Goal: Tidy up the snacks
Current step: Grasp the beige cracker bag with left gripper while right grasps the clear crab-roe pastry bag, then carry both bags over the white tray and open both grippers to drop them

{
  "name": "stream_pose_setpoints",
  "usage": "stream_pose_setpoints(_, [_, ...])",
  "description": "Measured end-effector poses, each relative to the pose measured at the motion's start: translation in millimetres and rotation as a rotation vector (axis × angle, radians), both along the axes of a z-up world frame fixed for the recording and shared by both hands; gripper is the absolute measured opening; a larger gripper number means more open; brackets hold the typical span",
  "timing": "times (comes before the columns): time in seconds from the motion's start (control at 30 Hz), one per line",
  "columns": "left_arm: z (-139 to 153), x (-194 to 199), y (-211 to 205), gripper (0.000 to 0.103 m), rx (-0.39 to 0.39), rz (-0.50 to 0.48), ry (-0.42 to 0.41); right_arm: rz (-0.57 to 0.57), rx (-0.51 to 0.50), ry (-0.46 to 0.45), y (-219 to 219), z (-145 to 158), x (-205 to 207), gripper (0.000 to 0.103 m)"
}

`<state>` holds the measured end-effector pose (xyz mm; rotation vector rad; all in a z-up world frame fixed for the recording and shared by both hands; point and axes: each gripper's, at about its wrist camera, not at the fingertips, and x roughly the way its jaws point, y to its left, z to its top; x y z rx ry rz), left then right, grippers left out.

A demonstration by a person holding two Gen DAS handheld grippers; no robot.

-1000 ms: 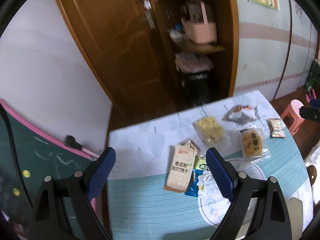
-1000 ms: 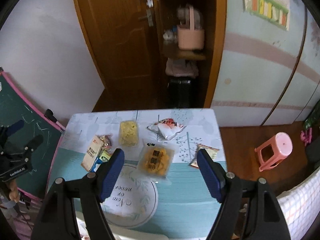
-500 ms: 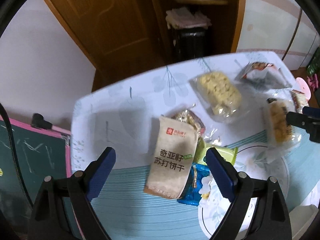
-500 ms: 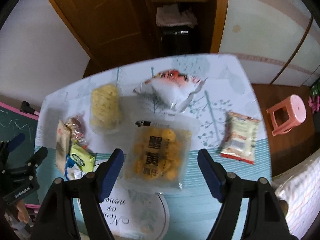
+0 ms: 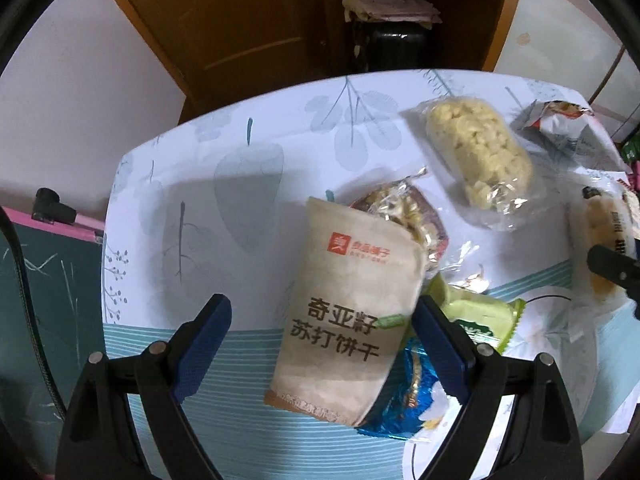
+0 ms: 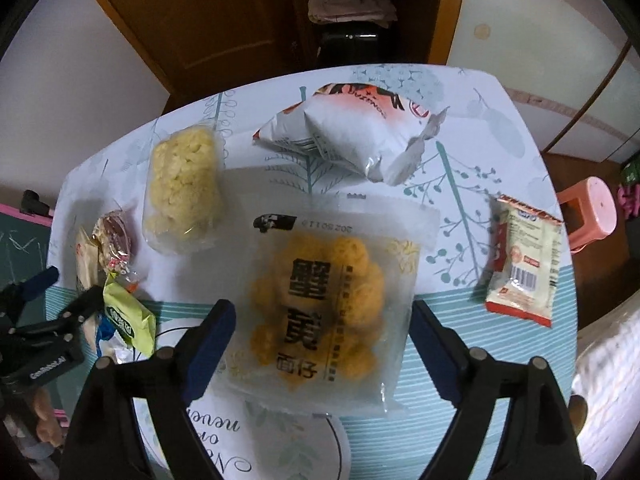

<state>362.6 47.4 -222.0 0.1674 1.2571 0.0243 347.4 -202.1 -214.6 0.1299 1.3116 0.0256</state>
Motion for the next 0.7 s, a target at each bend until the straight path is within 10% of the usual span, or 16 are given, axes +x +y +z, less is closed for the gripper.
stream_pose_setpoints(0.3, [-18.1, 0.4, 14.6, 0.059, -0.126, 0.060, 0.069, 0.046, -0.067, 0.015, 16.7, -7.2, 2.4, 0.089])
stream_pose_setpoints(0.7, [4.1, -27.2, 27.7, 0.056, -0.120, 0.137, 0.023, 0.036, -0.092, 0.042, 20.5, -7.3, -12.2, 0.079])
